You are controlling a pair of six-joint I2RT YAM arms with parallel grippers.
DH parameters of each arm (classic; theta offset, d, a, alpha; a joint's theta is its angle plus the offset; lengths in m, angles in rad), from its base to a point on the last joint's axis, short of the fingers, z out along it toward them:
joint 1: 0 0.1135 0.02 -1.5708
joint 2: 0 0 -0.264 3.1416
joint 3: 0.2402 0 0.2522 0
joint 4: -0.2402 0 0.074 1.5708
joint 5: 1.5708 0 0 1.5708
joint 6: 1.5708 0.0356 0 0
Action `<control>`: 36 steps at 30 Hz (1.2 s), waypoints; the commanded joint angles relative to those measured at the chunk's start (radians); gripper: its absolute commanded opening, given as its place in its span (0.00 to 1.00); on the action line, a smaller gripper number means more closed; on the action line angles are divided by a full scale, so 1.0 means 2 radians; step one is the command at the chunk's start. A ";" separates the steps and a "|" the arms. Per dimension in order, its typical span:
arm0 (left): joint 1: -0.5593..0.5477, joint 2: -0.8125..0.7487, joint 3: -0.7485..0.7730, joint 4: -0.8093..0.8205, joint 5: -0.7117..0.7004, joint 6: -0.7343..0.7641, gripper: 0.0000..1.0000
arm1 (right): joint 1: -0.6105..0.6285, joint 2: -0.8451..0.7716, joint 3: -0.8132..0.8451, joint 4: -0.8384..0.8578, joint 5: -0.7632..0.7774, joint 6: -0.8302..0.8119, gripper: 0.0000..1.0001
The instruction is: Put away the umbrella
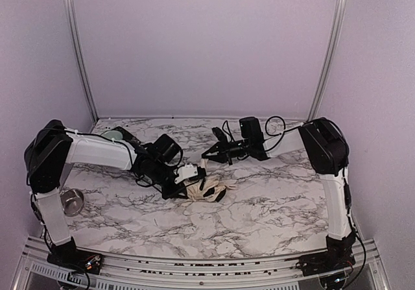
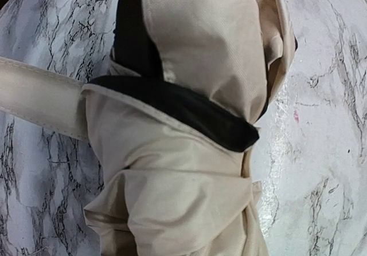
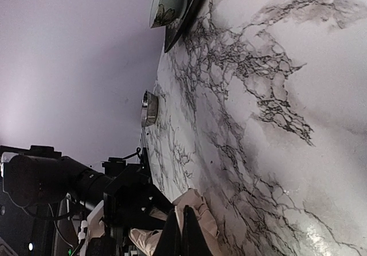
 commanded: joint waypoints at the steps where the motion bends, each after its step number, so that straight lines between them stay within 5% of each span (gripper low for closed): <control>1: 0.008 0.071 0.021 -0.211 0.152 -0.039 0.00 | -0.032 -0.055 0.007 0.140 0.038 -0.035 0.00; 9: 0.024 0.105 0.063 -0.196 0.168 -0.091 0.00 | -0.020 -0.137 -0.126 0.206 0.062 -0.076 0.00; 21: 0.025 0.157 0.109 -0.196 0.178 -0.157 0.00 | 0.110 -0.317 -0.308 0.128 0.188 -0.301 0.00; 36: 0.034 0.220 0.167 -0.232 0.137 -0.120 0.00 | 0.348 -0.365 -0.302 -0.040 0.461 -0.627 0.00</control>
